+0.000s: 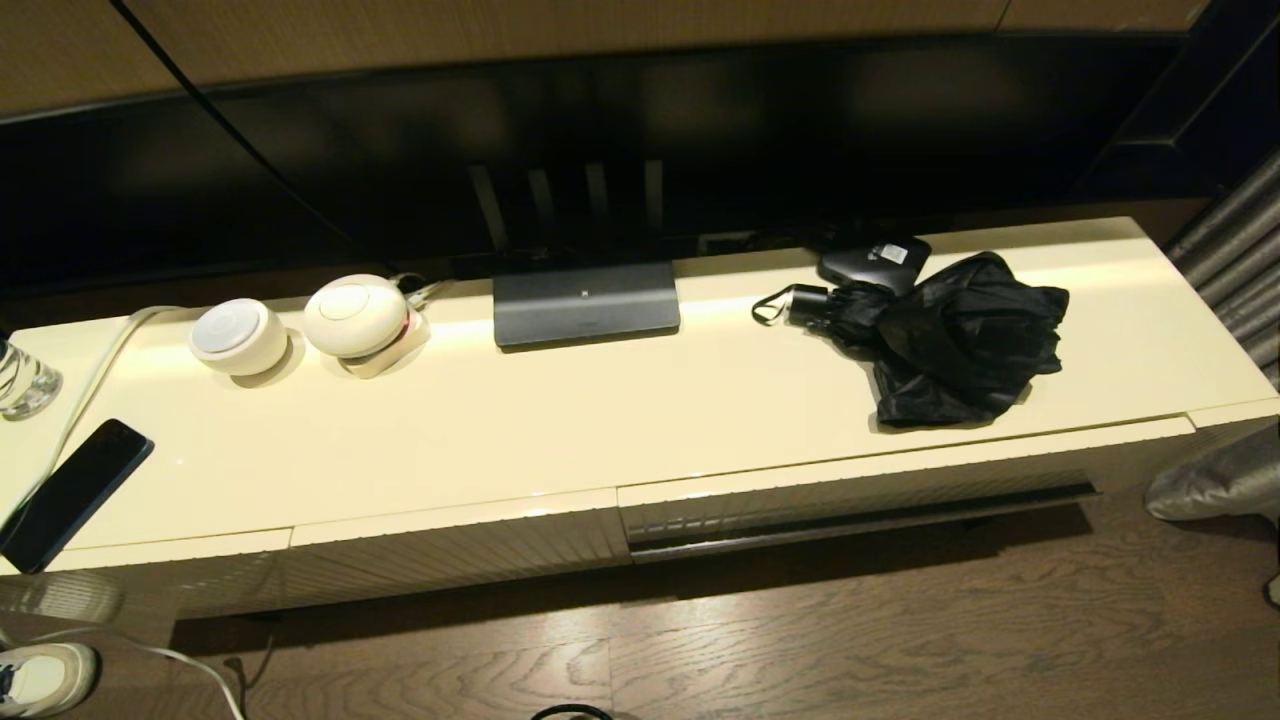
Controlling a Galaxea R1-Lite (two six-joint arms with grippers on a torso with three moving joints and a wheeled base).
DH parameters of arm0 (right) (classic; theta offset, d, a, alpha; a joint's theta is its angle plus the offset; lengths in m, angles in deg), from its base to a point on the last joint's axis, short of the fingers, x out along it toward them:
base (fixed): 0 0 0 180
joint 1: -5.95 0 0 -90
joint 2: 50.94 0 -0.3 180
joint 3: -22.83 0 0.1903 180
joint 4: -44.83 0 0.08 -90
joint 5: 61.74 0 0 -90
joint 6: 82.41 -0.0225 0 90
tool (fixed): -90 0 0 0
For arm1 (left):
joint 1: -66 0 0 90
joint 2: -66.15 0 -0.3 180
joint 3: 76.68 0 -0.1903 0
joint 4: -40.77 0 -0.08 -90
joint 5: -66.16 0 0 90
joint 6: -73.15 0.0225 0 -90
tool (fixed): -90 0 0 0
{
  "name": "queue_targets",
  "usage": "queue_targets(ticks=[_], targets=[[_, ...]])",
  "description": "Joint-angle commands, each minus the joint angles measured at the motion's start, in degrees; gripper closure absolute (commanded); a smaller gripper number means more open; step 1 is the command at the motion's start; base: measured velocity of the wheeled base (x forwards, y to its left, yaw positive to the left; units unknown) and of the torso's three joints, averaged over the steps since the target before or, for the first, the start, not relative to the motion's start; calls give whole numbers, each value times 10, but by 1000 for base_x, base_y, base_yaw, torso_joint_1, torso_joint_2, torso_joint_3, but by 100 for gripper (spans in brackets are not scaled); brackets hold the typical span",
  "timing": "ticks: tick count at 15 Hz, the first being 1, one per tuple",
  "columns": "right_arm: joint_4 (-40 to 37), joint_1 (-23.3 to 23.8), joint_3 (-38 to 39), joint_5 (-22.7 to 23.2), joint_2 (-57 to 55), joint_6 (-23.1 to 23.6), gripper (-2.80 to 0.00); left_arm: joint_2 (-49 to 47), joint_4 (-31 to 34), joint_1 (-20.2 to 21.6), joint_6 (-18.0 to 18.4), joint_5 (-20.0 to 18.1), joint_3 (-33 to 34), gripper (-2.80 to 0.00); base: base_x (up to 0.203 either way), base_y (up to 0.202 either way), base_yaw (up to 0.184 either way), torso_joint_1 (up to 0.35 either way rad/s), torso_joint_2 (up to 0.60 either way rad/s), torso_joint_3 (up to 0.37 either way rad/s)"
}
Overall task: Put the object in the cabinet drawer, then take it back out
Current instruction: Open the drawer
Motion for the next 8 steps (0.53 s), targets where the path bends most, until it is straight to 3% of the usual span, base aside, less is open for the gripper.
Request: queue_targets(ticks=[1, 8], targets=[[1, 0, 1, 1, 0, 3, 0, -1, 0, 0, 0, 0, 2, 0, 0, 0, 0, 0, 0, 0], [0, 0, 1, -3, 1, 9, 0, -1, 0, 0, 0, 0, 2, 0, 0, 0, 0, 0, 0, 0]])
